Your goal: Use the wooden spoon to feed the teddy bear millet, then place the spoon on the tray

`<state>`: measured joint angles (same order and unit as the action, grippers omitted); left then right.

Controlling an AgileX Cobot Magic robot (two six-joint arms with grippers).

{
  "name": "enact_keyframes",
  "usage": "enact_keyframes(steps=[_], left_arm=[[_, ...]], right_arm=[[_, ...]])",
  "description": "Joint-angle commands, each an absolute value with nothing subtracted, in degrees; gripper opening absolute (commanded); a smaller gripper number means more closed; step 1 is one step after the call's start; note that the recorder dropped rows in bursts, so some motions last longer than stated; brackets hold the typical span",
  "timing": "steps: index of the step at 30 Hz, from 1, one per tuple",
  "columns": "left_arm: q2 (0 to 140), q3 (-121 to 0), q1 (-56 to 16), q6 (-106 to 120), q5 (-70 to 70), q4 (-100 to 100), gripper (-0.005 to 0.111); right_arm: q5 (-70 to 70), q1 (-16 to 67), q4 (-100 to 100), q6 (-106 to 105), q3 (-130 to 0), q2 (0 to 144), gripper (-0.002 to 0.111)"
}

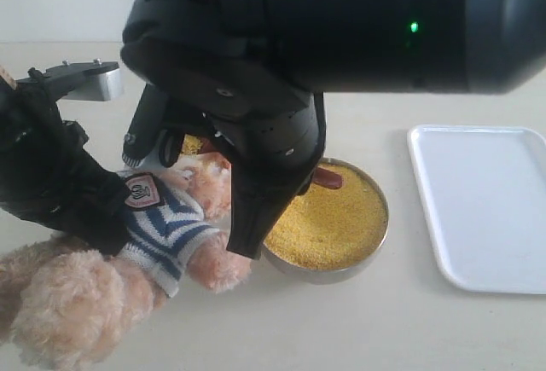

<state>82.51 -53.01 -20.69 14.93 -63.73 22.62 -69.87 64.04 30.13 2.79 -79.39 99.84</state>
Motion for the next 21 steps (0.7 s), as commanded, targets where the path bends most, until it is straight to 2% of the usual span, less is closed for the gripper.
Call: enact_keyframes(steps=[1,21], left_arm=[[82.5,-53.3,-20.6,14.6,-63.9,23.5,0.004],[82.5,-53.3,-20.6,14.6,-63.3,23.4,0.004]], right_arm=[[-70.0,64.2,31.2,3.1,-79.3,99.6,-0.001],[-70.0,64.7,36.0,4.4,-79.3,100.6,-0.001]])
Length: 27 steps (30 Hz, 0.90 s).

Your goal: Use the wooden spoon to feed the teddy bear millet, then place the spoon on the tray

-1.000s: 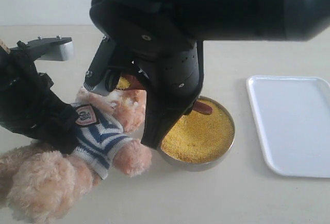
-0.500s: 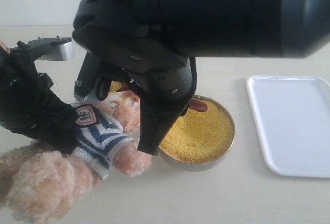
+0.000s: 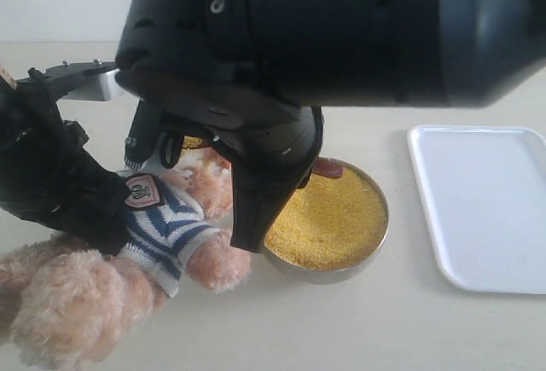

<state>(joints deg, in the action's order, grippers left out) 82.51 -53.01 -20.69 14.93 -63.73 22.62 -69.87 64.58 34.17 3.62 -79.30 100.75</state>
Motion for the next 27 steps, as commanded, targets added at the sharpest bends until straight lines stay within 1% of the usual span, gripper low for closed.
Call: enact_keyframes(steps=[1,14,27], left_arm=[[82.5,-53.3,-20.6,14.6,-63.3,23.4,0.004],[80.8,-53.7,-20.6,14.6,-61.7,23.3,0.004],[80.8,-55.2,-20.6,14.2,-63.5,23.3,0.004]], right_arm=[[-70.0,64.7,36.2,4.5,-79.3,100.6,-0.001],[-70.0,64.7,38.4,4.5,-79.3,100.6,-0.001],[-70.0,64.7,42.2,4.3,-79.3,100.6,-0.001]])
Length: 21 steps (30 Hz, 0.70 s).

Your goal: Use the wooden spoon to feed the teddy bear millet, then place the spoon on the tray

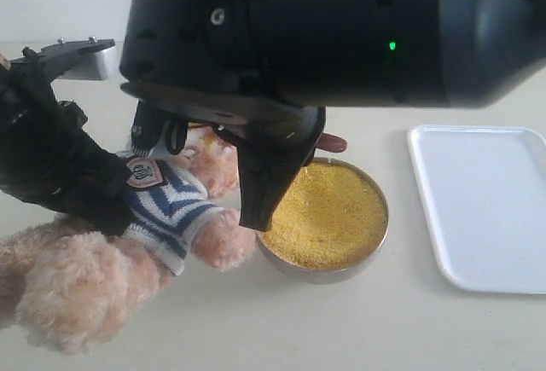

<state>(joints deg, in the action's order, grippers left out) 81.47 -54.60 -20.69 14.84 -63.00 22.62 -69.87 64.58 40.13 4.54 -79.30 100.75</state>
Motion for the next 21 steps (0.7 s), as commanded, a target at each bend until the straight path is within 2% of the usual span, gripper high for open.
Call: enact_keyframes(steps=[1,21], left_arm=[[80.8,-55.2,-20.6,14.2,-63.5,23.2,0.004],[80.8,-55.2,-20.6,12.1,-61.1,21.6,0.004]], right_arm=[[-70.0,64.7,42.6,4.3,-79.3,100.6,-0.001],[-70.0,64.7,44.9,3.9,-79.3,100.6,-0.001]])
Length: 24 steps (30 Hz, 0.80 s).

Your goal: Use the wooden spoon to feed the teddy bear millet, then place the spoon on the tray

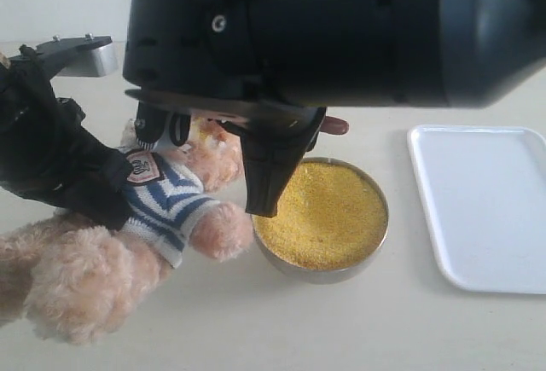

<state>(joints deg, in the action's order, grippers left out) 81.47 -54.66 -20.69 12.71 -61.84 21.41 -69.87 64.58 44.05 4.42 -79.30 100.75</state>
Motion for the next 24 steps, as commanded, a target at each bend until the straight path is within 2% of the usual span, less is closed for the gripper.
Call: enact_keyframes(steps=[1,24], left_arm=[[80.8,-55.2,-20.6,12.1,-61.1,21.6,0.004],[80.8,-56.7,-20.6,12.1,-61.7,21.6,0.004]], right_arm=[[-70.0,64.7,44.9,3.9,-79.3,100.6,-0.001],[-70.0,64.7,48.6,3.4,-79.3,100.6,-0.001]])
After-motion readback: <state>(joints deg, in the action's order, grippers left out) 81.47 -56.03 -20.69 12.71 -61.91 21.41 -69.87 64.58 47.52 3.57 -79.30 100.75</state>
